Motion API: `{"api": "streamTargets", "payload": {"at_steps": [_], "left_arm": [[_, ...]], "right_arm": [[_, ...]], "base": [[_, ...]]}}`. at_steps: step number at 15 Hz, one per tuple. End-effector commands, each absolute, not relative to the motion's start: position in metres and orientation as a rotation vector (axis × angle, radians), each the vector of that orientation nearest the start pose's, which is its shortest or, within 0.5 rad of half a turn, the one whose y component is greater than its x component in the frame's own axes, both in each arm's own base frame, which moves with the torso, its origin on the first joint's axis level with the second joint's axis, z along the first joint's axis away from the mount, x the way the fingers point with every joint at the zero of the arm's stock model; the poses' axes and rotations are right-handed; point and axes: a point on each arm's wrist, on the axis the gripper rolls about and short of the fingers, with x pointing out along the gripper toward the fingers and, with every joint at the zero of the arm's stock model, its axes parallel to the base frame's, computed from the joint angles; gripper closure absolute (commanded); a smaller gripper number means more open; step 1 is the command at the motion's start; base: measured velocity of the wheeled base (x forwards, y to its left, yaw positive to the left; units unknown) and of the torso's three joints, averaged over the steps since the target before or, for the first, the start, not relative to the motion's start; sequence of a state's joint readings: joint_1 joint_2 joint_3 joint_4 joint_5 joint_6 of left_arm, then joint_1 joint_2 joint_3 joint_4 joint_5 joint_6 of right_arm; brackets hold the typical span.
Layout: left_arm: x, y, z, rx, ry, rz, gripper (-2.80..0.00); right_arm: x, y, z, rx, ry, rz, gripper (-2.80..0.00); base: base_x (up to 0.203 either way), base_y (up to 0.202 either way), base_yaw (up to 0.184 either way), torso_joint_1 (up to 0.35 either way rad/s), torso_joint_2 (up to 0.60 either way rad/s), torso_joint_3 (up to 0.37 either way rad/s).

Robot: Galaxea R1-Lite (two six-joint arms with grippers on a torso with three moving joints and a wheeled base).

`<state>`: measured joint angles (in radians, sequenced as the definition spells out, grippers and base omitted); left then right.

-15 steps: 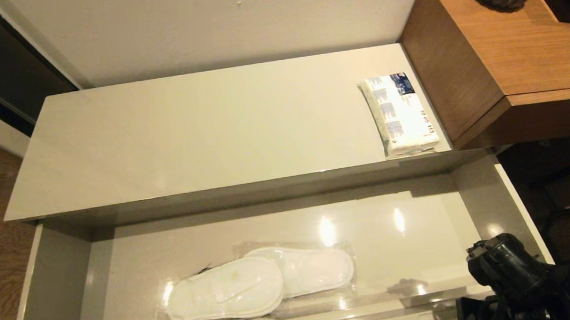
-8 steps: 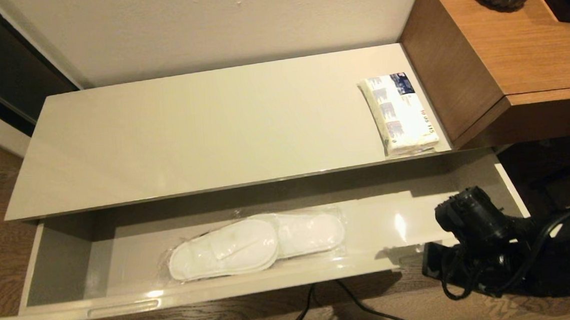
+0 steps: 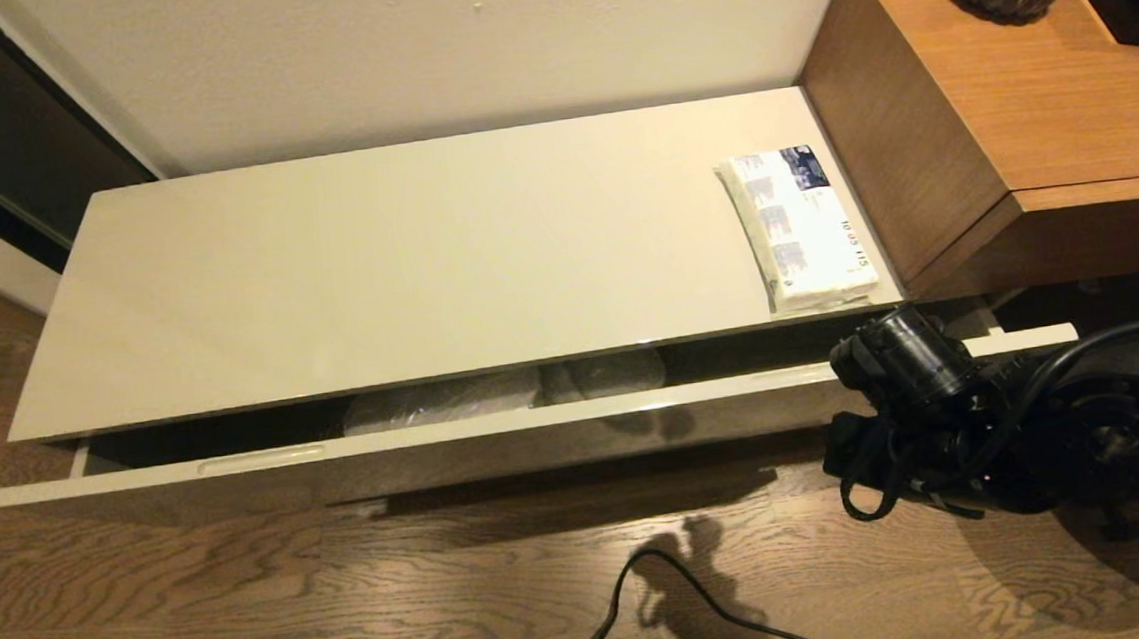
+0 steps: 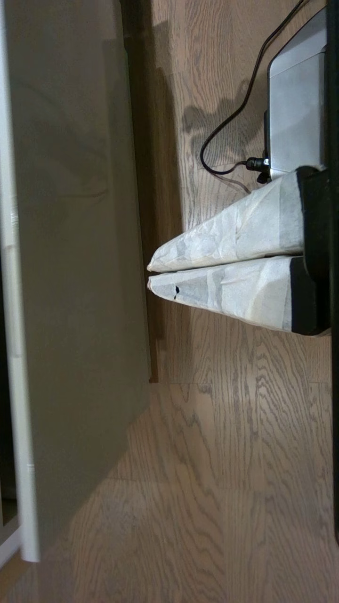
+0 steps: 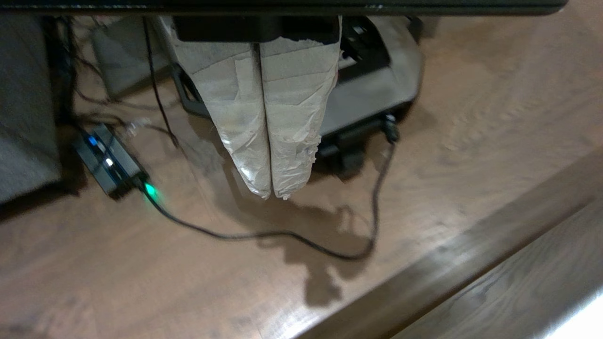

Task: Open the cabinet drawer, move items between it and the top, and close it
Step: Close the drawer

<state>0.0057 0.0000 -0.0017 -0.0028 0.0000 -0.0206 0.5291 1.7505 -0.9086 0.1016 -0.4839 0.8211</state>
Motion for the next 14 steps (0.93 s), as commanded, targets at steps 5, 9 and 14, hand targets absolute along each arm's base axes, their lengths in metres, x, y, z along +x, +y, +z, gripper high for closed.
{"api": "streamTargets", "payload": {"at_steps": [5,9,14], "left_arm": [[-0.023,0.0,0.076,-0.021,-0.005,0.006,0.0],[-0.023,0.0,0.076,-0.021,-0.005,0.006,0.0],[-0.023,0.0,0.076,-0.021,-0.005,0.006,0.0]], "right_arm": [[0.24,0.128,0.17,0.351,0.698,-0.252,0.0],[0.225,0.12,0.196,0.351,0.681,-0.235,0.0],[0.199,0.104,0.225,0.346,0.676,-0.231,0.0]], "base": [[0.0,0.0,0.0,0.0,0.0,0.0],[0.0,0.0,0.0,0.0,0.0,0.0],[0.0,0.0,0.0,0.0,0.0,0.0]]}}
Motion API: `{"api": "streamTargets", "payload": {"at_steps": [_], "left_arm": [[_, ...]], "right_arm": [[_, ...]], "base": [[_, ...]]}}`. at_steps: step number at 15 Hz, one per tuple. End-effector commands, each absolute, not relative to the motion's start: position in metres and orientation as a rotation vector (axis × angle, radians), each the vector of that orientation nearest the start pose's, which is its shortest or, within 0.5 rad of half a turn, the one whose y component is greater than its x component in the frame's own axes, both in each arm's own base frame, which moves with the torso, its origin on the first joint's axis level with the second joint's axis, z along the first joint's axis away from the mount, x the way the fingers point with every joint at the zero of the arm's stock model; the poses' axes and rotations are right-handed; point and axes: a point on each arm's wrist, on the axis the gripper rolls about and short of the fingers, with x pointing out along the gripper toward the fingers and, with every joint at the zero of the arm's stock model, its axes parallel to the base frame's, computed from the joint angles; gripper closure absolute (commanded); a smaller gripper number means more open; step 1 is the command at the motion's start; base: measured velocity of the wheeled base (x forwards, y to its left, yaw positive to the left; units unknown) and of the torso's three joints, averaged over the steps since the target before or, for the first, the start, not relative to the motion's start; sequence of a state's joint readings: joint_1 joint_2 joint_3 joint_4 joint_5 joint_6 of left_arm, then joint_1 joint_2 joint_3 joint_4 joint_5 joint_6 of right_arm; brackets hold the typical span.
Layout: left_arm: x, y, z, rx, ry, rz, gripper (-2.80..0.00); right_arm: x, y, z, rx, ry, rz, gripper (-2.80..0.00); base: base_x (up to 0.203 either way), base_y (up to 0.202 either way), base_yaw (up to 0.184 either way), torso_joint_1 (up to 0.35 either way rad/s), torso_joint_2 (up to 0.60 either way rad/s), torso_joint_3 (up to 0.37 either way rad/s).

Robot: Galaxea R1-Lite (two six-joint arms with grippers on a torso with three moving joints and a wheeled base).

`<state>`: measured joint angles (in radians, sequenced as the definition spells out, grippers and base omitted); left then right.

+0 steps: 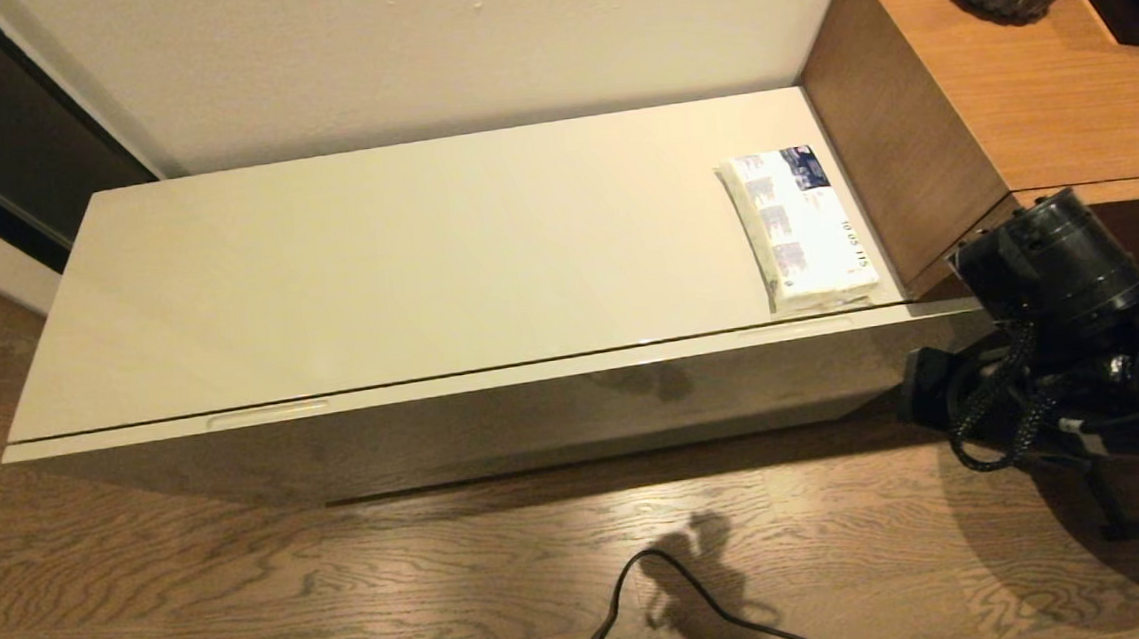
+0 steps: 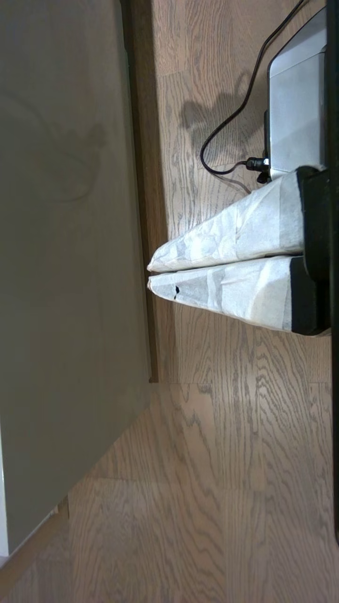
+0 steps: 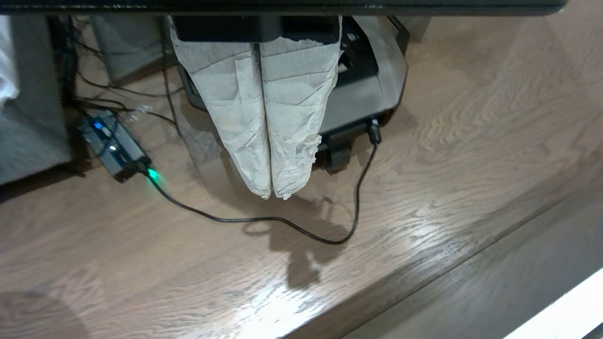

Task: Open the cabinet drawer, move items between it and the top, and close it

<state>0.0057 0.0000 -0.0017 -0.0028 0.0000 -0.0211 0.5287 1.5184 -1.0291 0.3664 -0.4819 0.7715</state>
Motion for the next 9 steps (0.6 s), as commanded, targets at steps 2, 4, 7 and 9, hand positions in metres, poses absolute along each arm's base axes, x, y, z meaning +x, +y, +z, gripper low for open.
{"api": "streamTargets", "payload": {"at_steps": [2,4,7,9], "left_arm": [[-0.023,0.0,0.076,-0.021,-0.005,0.006,0.0],[-0.023,0.0,0.076,-0.021,-0.005,0.006,0.0],[-0.023,0.0,0.076,-0.021,-0.005,0.006,0.0],[-0.023,0.0,0.076,-0.021,-0.005,0.006,0.0]], "right_arm": [[0.181,0.094,0.236,0.341,0.679,-0.233,0.0],[0.161,0.082,0.245,0.337,0.684,-0.235,0.0],[0.123,0.06,0.254,0.327,0.71,-0.252,0.0],[0.094,0.04,0.256,0.33,0.738,-0.297,0.0]], "base": [[0.0,0.0,0.0,0.0,0.0,0.0],[0.0,0.0,0.0,0.0,0.0,0.0],[0.0,0.0,0.0,0.0,0.0,0.0],[0.0,0.0,0.0,0.0,0.0,0.0]]}}
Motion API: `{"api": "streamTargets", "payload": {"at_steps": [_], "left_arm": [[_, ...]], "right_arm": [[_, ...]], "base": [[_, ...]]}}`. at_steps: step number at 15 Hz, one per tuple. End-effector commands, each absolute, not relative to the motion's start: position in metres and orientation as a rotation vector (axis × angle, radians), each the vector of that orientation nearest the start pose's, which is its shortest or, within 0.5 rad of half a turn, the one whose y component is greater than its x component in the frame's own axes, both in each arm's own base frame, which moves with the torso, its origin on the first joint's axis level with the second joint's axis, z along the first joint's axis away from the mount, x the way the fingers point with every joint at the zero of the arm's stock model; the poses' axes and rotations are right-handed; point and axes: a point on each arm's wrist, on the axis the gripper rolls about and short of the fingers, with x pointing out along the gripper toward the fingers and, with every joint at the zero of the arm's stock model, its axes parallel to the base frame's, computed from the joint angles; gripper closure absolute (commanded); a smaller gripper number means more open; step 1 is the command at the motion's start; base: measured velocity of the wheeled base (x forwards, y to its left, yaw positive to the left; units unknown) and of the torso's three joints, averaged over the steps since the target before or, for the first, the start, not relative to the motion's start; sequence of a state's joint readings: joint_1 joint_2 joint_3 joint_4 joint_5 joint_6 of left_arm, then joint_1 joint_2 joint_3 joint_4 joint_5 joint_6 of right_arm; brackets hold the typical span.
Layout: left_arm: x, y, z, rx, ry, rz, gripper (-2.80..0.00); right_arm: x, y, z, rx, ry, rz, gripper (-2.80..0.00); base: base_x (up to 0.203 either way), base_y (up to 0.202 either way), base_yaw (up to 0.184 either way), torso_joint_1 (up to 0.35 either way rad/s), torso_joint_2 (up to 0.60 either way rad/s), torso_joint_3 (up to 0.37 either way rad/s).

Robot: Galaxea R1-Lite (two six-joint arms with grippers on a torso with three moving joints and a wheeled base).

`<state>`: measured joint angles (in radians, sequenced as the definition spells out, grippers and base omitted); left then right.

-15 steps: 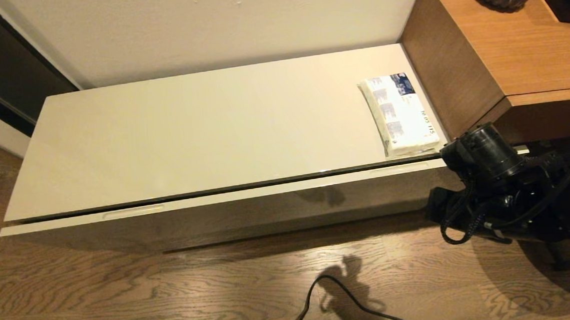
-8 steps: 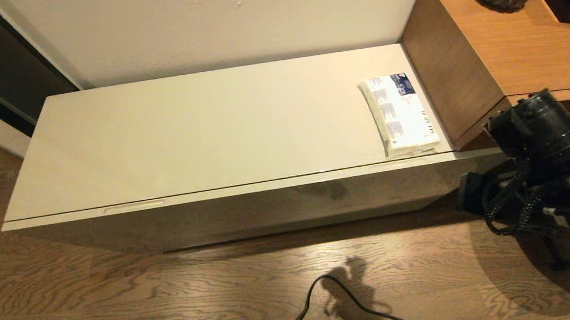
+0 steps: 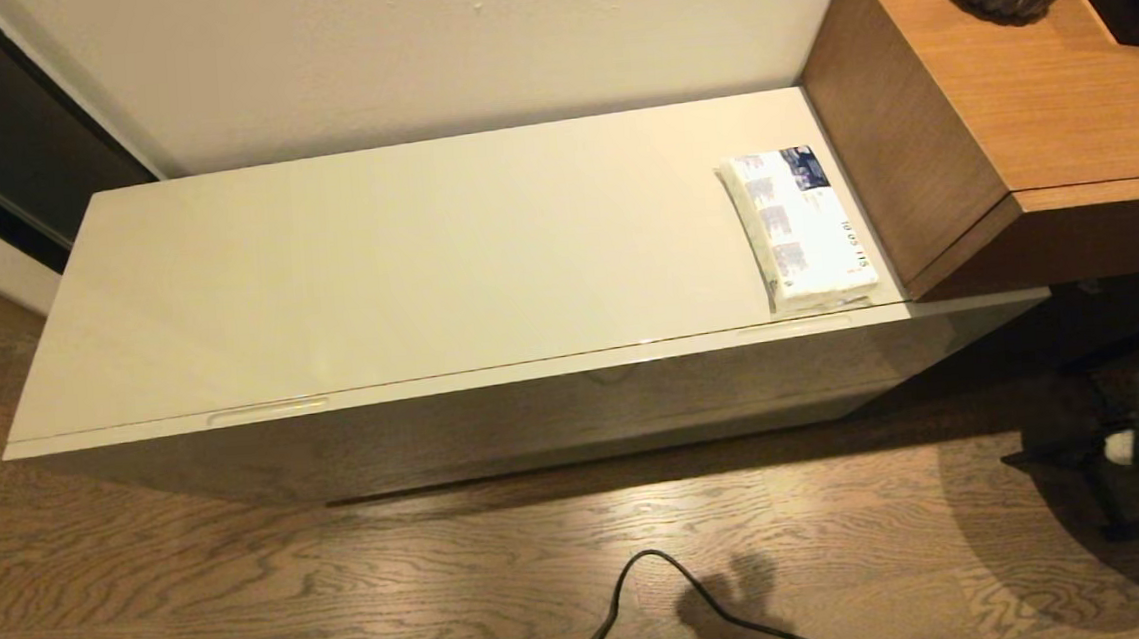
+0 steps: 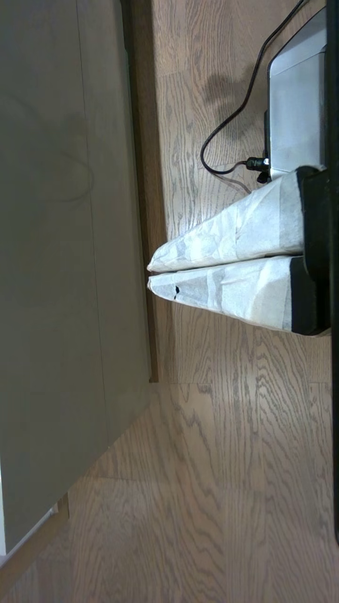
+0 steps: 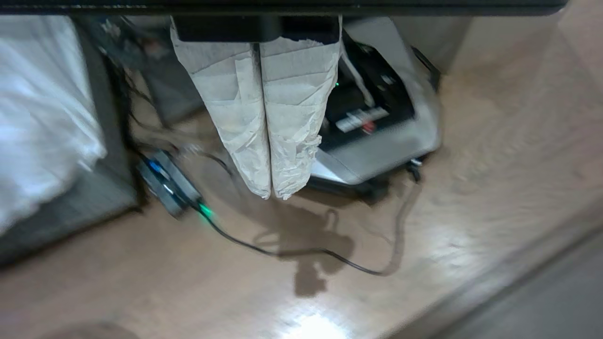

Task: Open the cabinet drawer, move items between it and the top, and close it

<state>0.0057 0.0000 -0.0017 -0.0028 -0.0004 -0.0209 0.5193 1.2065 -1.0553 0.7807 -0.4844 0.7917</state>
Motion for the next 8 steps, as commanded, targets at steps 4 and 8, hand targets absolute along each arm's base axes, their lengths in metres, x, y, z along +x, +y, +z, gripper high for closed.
{"api": "streamTargets", "payload": {"at_steps": [4,8], "left_arm": [[-0.023,0.0,0.076,-0.021,-0.005,0.006,0.0],[-0.023,0.0,0.076,-0.021,-0.005,0.006,0.0]], "right_arm": [[0.018,-0.003,0.263,0.33,0.689,-0.316,0.0],[-0.054,-0.032,0.263,0.212,0.662,-0.262,0.0]], "base": [[0.0,0.0,0.0,0.0,0.0,0.0],[0.0,0.0,0.0,0.0,0.0,0.0]]}}
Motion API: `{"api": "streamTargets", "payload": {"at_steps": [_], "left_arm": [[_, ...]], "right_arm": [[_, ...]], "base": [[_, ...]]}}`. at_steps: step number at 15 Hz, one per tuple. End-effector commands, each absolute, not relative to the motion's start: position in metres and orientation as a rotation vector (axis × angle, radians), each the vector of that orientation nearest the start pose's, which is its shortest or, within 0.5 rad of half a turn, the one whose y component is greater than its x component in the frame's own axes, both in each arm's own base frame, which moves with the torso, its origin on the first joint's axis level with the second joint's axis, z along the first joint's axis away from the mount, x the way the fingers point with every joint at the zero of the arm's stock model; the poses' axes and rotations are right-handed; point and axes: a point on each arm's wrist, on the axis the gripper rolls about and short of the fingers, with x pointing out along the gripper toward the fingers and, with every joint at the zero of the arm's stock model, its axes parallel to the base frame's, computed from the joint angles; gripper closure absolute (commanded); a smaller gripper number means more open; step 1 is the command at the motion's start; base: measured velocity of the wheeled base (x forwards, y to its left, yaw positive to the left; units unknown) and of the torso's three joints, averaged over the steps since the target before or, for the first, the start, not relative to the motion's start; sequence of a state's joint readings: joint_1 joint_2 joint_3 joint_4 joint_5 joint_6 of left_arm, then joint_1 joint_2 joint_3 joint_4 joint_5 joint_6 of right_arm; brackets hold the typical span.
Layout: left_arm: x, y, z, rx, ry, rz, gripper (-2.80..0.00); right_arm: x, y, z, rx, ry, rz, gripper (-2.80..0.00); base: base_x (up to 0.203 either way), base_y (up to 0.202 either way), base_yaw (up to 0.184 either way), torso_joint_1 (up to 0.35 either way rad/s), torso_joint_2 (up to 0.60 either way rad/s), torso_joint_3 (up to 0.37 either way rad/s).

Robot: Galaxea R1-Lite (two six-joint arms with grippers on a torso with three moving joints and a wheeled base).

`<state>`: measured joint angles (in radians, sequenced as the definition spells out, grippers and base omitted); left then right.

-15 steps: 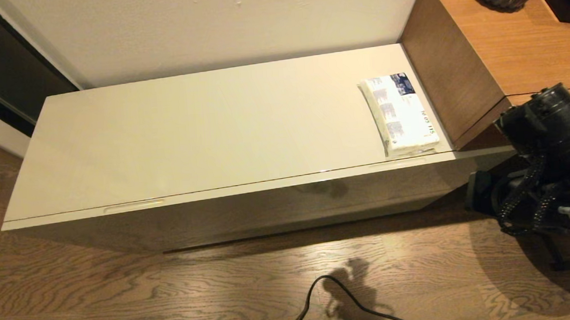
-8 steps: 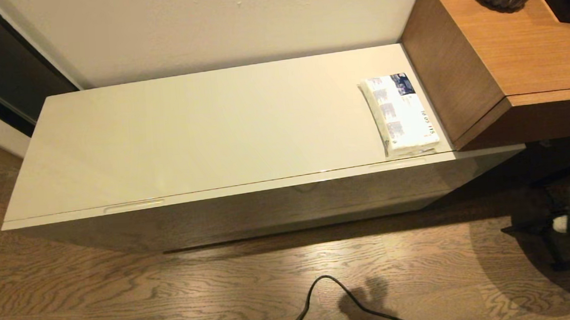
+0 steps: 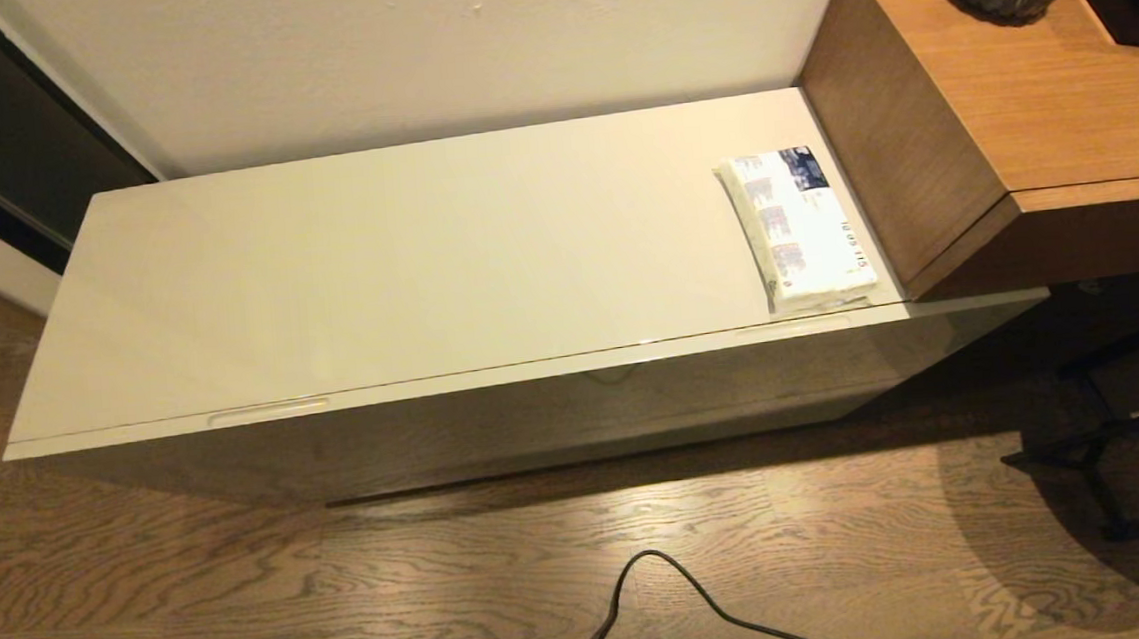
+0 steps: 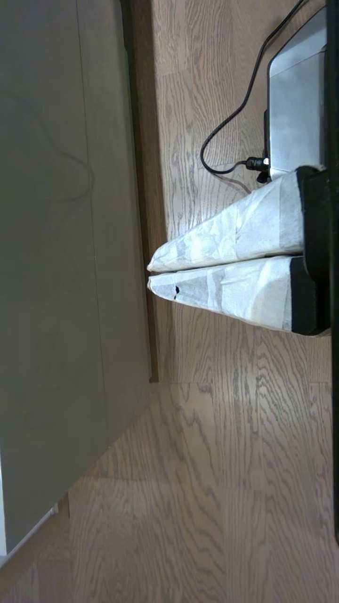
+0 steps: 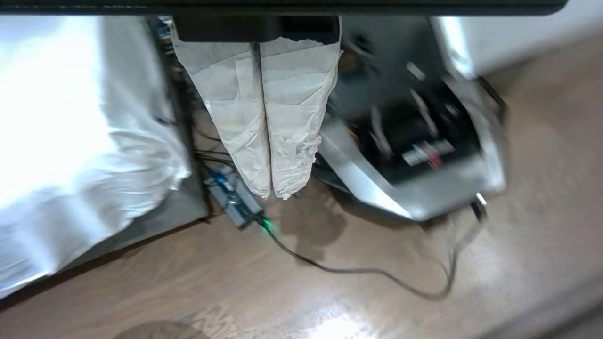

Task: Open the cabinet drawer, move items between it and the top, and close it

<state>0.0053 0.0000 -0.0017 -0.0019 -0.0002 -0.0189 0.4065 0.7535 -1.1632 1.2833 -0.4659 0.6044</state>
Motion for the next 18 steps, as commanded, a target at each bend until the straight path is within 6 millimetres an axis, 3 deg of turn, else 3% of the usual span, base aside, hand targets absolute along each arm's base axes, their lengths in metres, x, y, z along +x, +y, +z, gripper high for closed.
{"api": "streamTargets", "payload": {"at_steps": [1,5,9,13,15,18], "left_arm": [[-0.023,0.0,0.076,-0.02,-0.003,0.006,0.0],[-0.023,0.0,0.076,-0.021,-0.005,0.006,0.0],[-0.023,0.0,0.076,-0.021,-0.005,0.006,0.0],[-0.023,0.0,0.076,-0.021,-0.005,0.006,0.0],[-0.023,0.0,0.076,-0.021,-0.005,0.006,0.0],[-0.023,0.0,0.076,-0.02,-0.005,0.006,0.0]], "right_arm": [[-0.067,-0.032,0.258,0.188,0.667,-0.246,0.0],[-0.115,-0.005,0.224,0.022,0.651,-0.154,0.0],[-0.097,-0.009,0.176,-0.062,0.694,-0.138,0.0],[-0.072,-0.01,0.159,-0.026,0.617,-0.233,0.0],[-0.081,-0.008,0.153,-0.057,0.564,-0.222,0.0],[-0.108,-0.004,0.125,-0.18,0.412,-0.12,0.0]], "base": [[0.0,0.0,0.0,0.0,0.0,0.0],[0.0,0.0,0.0,0.0,0.0,0.0],[0.0,0.0,0.0,0.0,0.0,0.0],[0.0,0.0,0.0,0.0,0.0,0.0],[0.0,0.0,0.0,0.0,0.0,0.0],[0.0,0.0,0.0,0.0,0.0,0.0]]}}
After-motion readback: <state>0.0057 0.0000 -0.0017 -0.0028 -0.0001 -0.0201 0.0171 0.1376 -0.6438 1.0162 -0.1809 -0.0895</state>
